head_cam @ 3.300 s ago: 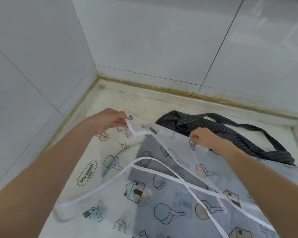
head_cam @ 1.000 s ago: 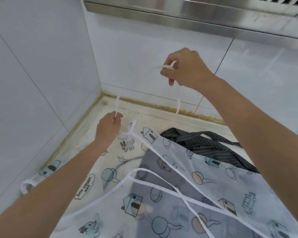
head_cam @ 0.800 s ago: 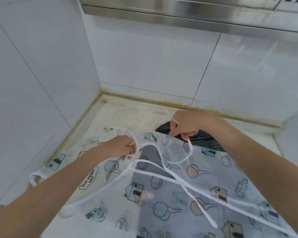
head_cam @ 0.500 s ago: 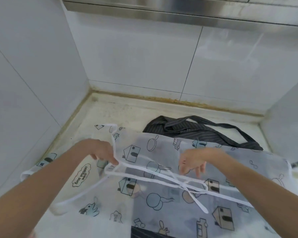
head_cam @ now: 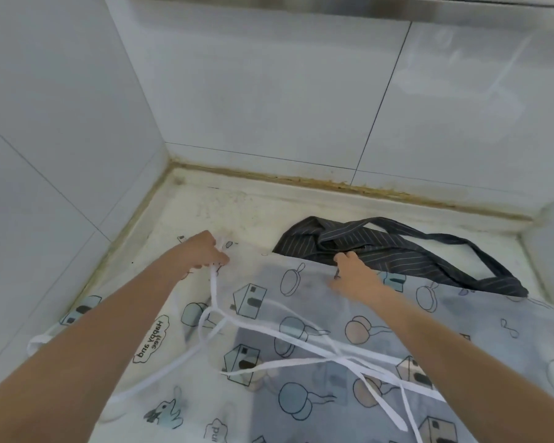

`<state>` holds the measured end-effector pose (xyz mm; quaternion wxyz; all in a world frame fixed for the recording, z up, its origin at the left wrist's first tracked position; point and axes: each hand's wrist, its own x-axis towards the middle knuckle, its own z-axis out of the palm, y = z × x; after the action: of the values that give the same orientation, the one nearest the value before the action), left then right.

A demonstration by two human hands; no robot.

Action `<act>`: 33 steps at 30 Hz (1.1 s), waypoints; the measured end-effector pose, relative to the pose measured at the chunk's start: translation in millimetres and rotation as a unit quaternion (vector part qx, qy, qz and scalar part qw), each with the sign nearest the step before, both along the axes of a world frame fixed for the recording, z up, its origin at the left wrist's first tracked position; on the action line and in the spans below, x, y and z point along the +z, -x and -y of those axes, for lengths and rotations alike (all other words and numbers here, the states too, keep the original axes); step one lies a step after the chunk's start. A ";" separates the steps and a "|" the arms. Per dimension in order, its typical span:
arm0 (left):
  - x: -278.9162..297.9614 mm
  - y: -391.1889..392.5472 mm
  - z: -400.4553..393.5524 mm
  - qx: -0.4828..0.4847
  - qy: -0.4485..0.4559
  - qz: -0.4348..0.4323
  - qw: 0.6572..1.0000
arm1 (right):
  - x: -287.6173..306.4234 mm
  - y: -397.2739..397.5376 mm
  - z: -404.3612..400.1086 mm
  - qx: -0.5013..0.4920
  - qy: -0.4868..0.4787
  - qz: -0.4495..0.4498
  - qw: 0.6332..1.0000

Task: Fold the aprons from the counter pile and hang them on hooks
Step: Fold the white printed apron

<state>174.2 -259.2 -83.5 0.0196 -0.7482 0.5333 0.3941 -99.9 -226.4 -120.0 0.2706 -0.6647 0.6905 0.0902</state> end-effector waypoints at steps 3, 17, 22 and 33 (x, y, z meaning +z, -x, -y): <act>-16.8 4.3 12.3 0.118 0.033 -0.117 0.985 | -6.3 3.6 12.7 -0.042 0.014 0.037 0.998; -46.8 7.7 31.7 0.345 0.167 -0.368 0.847 | 15.6 46.6 51.9 -0.095 -0.051 0.188 0.976; -46.0 -0.7 17.7 0.460 0.185 -0.501 0.710 | 31.1 46.5 63.2 -0.073 -0.145 0.148 0.976; -14.6 -10.2 25.7 0.339 0.103 -0.409 0.841 | 37.2 22.1 61.7 0.017 -0.177 0.081 0.981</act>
<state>184.4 -284.8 -98.1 -0.4125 -0.6508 0.2435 0.5891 -122.0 -288.0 -82.8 0.4370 -0.6233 0.6281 0.1613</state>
